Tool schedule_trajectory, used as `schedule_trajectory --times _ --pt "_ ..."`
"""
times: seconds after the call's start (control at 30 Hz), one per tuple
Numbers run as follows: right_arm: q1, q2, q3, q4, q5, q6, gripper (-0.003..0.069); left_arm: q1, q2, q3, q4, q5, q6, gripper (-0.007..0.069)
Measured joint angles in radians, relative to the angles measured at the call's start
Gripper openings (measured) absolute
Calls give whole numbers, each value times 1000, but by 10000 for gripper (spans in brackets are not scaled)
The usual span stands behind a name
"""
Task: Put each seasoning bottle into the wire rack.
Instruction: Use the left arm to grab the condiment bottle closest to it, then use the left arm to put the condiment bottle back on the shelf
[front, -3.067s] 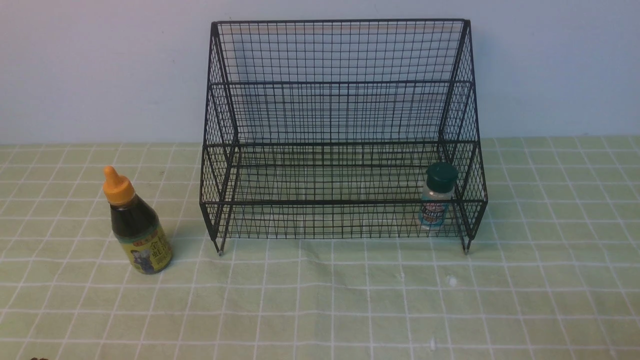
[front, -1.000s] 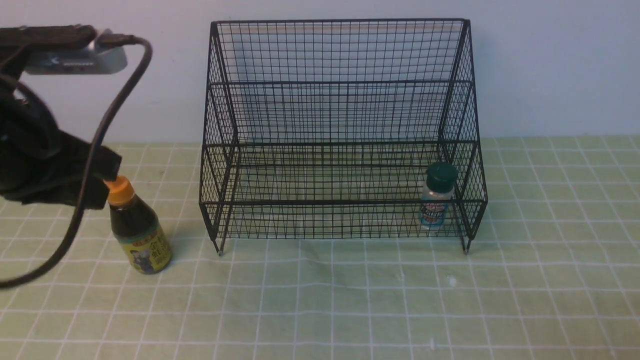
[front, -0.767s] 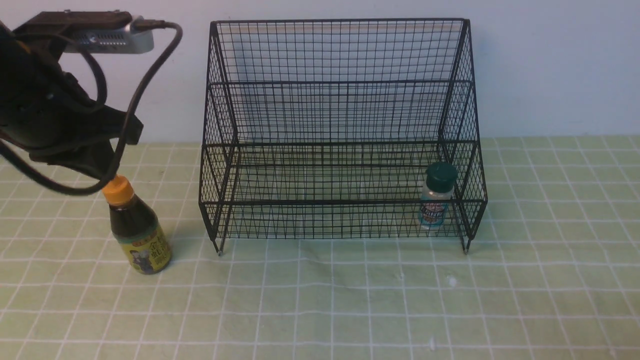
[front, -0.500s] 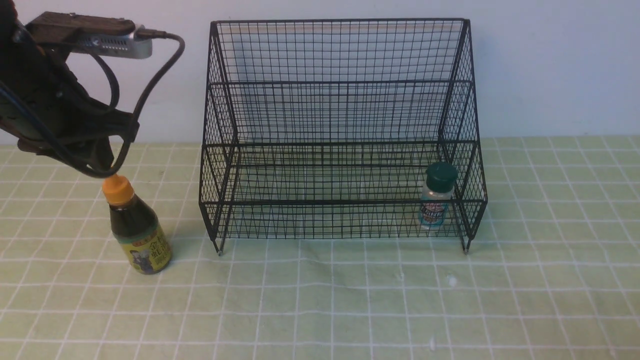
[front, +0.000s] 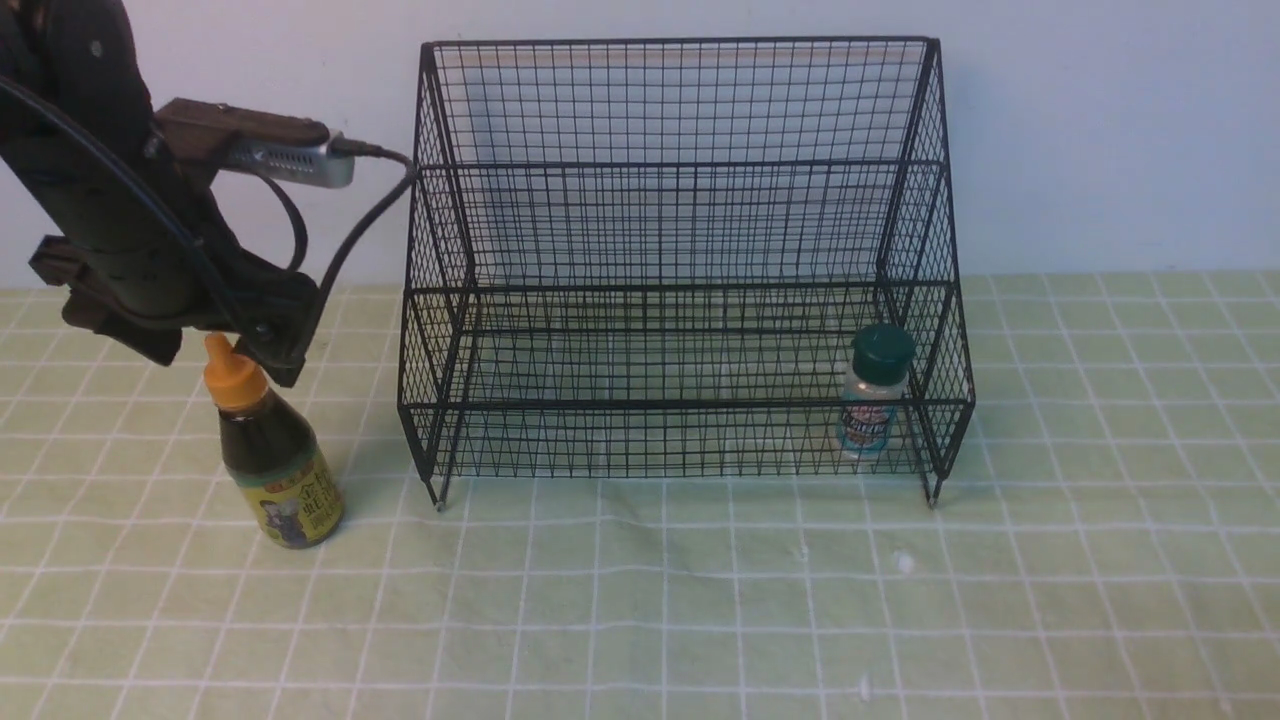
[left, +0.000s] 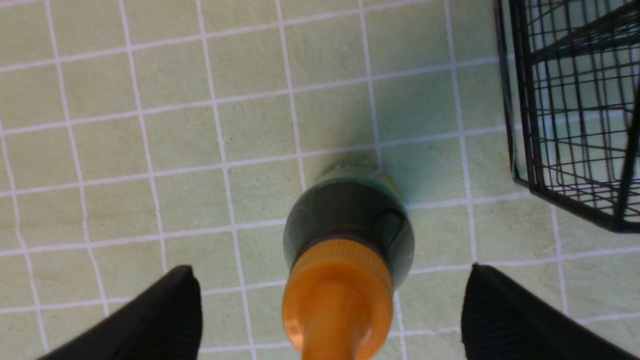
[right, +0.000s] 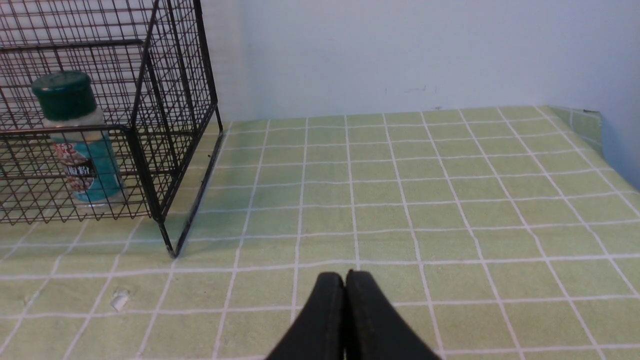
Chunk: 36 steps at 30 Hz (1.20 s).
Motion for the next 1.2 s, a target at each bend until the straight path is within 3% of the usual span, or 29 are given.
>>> schedule_trajectory --times 0.23,0.3,0.4,0.8,1.2 --pt "0 0 0 0 0 0 -14 0 70 0 0 -2 -6 514" --pt "0 0 0 0 0 0 -14 0 74 0 0 -2 -7 454" --pt "0 0 0 0 0 0 -14 0 74 -1 1 10 -7 301" --pt "0 0 0 0 0 0 -14 -2 -21 -141 8 153 -7 311" --pt "0 0 0 0 0 0 -14 -3 -181 -379 -284 187 -7 309"
